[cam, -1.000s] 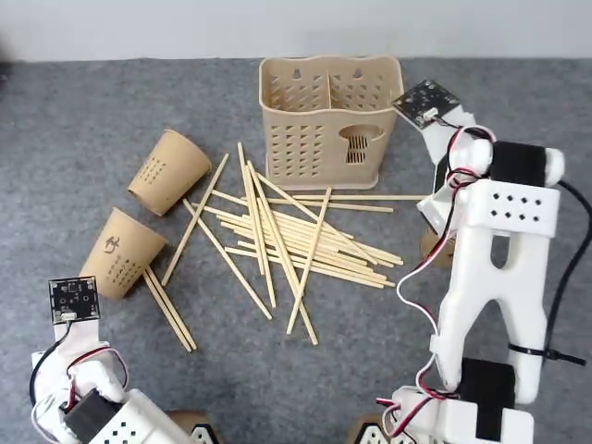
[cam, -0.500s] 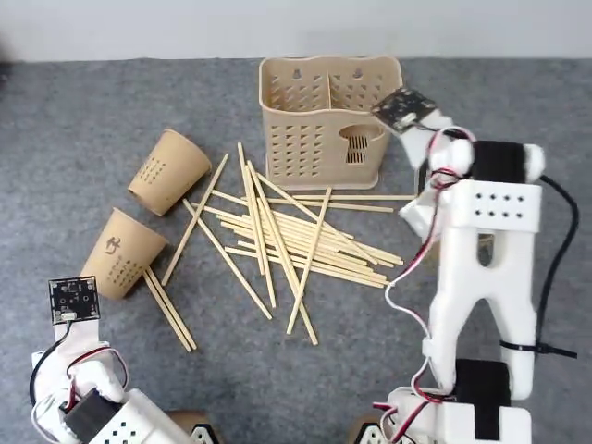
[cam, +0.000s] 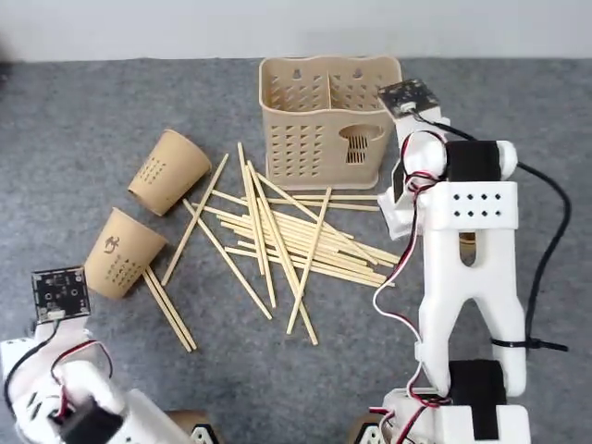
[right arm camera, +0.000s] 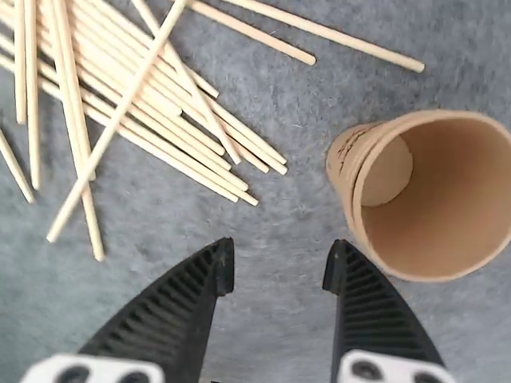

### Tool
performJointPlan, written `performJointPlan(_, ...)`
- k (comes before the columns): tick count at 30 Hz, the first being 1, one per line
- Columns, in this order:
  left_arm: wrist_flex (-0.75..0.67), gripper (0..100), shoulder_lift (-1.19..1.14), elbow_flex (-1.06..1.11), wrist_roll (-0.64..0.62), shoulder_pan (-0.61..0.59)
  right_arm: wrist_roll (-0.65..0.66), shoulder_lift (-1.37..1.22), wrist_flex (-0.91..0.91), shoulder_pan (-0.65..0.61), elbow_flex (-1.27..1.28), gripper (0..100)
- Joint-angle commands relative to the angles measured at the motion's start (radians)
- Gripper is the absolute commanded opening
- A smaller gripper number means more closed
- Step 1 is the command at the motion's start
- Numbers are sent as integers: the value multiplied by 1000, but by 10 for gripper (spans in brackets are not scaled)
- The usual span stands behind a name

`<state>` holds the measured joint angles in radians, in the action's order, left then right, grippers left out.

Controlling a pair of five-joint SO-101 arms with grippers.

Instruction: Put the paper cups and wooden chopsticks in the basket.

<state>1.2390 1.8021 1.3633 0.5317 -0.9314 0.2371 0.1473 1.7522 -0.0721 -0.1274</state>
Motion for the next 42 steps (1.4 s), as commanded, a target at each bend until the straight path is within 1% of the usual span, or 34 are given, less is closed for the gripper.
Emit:
performJointPlan(1,6,90,11,-205,11,55,-83,91,44,-7,11,201)
performJointPlan(5,54,160,9,-300,6,143,-101,199,42,-27,121,201)
performJointPlan(10,86,170,8,-349,6,255,-98,363,41,-36,298,201)
performJointPlan(14,80,170,-46,-389,6,285,-97,495,18,-27,390,201)
performJointPlan(19,112,170,-353,-573,6,285,-126,610,-74,-33,502,201)
performJointPlan(23,264,170,-612,-780,6,288,-181,662,-117,-27,554,201)
performJointPlan(25,338,170,-715,-843,6,324,-198,667,-122,-27,559,201)
performJointPlan(29,462,170,-879,-848,6,414,-238,667,-122,-27,559,201)
performJointPlan(31,491,169,-937,-816,6,474,-239,667,-122,-27,560,201)
performJointPlan(35,473,167,-1037,-713,6,545,-239,667,-128,-30,586,201)
performJointPlan(38,393,167,-1102,-662,6,557,-239,673,-174,-28,637,201)
performJointPlan(42,252,167,-1201,-602,6,555,-239,671,-196,-28,663,201)
